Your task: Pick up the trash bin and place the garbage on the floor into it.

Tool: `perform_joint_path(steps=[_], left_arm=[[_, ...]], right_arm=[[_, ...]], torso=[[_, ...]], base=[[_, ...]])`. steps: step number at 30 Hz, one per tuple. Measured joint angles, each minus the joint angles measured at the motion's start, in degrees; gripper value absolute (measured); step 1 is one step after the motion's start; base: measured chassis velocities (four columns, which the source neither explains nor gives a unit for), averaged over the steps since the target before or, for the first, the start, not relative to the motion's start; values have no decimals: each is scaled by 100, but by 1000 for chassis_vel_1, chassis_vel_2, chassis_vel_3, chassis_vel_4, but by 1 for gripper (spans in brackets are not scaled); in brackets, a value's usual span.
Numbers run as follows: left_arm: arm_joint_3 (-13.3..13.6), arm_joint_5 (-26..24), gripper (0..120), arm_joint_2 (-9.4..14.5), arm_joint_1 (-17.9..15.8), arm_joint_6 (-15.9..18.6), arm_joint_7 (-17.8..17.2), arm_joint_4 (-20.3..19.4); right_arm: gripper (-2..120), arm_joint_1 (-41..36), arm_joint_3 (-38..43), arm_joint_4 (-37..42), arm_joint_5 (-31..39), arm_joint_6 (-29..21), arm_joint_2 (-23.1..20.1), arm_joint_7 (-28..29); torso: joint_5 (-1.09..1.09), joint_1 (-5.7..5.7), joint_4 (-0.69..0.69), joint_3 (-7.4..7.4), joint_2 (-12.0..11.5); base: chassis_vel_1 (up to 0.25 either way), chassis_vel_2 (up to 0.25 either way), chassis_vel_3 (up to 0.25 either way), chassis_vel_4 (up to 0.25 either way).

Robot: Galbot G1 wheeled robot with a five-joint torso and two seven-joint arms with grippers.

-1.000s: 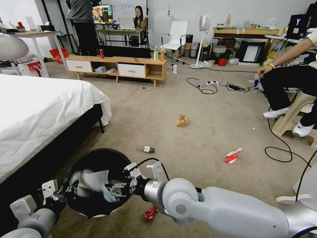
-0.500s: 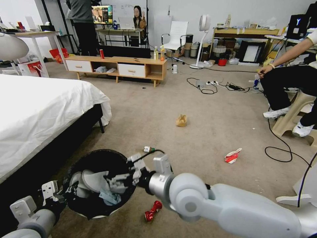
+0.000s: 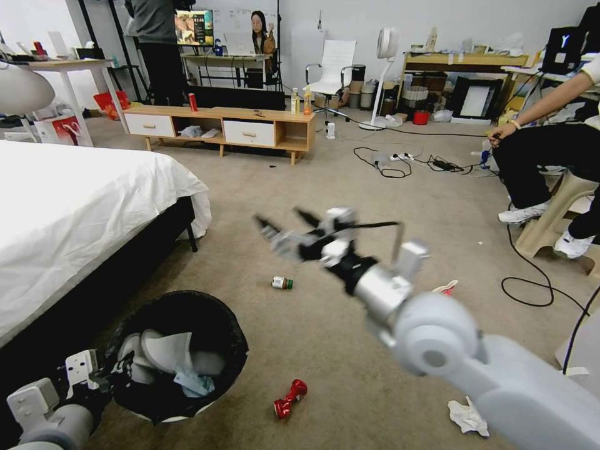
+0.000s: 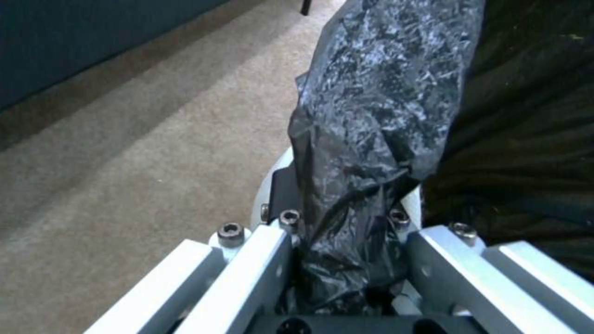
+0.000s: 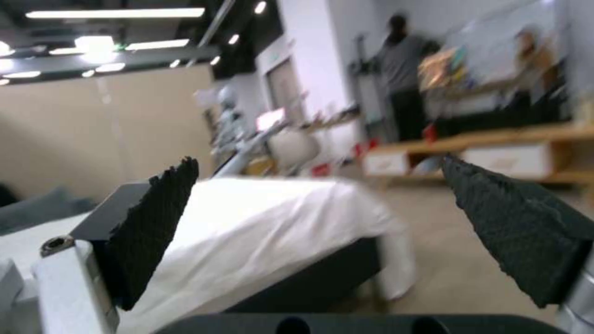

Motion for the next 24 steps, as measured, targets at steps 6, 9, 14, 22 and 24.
perform_joint_path(steps=[6, 9, 14, 22, 24], left_arm=[[-91, 37, 6, -2, 41, 0, -17, -12], [-172, 70, 6, -37, 97, 1, -43, -40], [-303, 129, 6, -76, 161, 0, -49, -62], [-547, 145, 6, -234, 245, 0, -111, -56], [-576, 133, 6, -245, 245, 0, -117, -55]], right_arm=[[100, -862, 1134, 51, -241, 315, -728, -296], [99, -1453, 1545, 28, -520, 578, -1002, -334], [99, -1948, 1804, 20, -871, 643, -1063, -63], [99, -2690, 2161, -19, -1538, 624, -829, 225], [99, -2767, 2160, -51, -1658, 631, -814, 206]], torso=[[0, 0, -4, 0, 1], [0, 0, 2, 0, 1], [1, 0, -1, 0, 1], [-1, 0, -1, 0, 1], [-1, 0, -1, 0, 1]], base=[[0, 0, 0, 0], [0, 0, 0, 0], [0, 0, 0, 0], [0, 0, 0, 0], [0, 0, 0, 0]])
